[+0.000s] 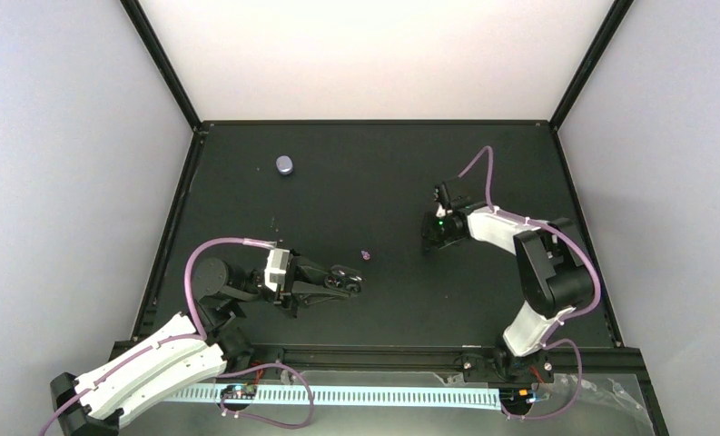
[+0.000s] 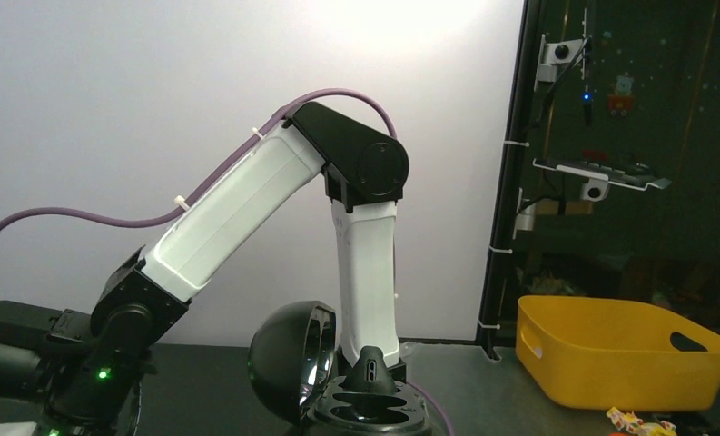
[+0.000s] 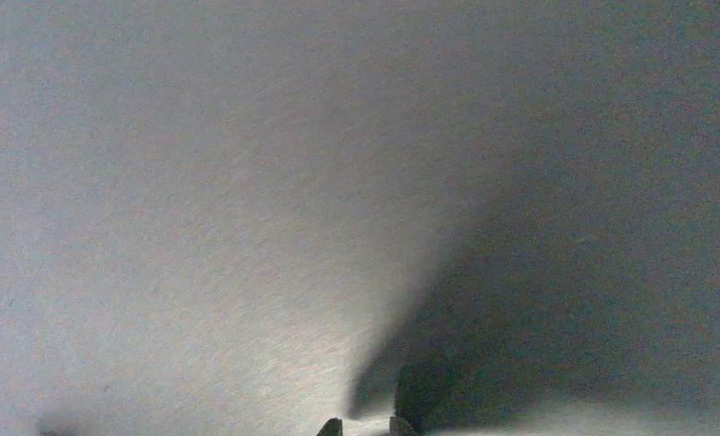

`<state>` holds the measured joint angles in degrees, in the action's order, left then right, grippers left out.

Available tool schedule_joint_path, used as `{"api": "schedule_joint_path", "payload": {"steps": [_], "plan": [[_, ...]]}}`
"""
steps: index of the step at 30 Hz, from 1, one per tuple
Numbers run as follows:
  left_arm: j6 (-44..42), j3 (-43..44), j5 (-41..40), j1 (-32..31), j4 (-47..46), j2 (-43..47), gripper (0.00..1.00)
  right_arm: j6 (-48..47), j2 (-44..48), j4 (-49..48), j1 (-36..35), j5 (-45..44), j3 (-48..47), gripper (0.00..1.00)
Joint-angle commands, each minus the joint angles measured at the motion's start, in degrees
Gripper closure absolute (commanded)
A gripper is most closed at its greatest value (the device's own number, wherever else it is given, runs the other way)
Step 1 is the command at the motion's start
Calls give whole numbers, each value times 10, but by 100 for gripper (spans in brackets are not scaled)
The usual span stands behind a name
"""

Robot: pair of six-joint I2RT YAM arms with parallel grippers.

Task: Insert the wireless bluetooth earbuds into the charging case
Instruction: Move the earbud to the center of the board.

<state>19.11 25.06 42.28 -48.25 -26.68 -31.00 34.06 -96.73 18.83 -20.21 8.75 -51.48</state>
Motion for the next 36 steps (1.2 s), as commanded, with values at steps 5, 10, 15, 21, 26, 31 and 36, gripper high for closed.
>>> {"api": "schedule_joint_path", "payload": {"steps": [5,10,15,21,26,31,36], "plan": [[1,13,12,-3,-18,-2,98,-32,1,37,-64,6,-39,83],[1,13,11,-3,-18,-3,98,-42,62,51,-72,-25,-40,73],[-2,14,10,-3,-18,-4,98,-87,86,73,-95,-36,-39,71],[-5,15,7,-3,-13,-3,98,-56,127,18,-96,-95,37,67],[-6,16,8,-3,-11,-4,98,-19,121,-49,-73,-60,73,58],[-8,17,8,-3,-7,-3,99,-8,81,-84,-62,-29,67,51],[-9,17,6,-3,-5,-3,98,-9,52,-98,-61,-21,59,48]]}}
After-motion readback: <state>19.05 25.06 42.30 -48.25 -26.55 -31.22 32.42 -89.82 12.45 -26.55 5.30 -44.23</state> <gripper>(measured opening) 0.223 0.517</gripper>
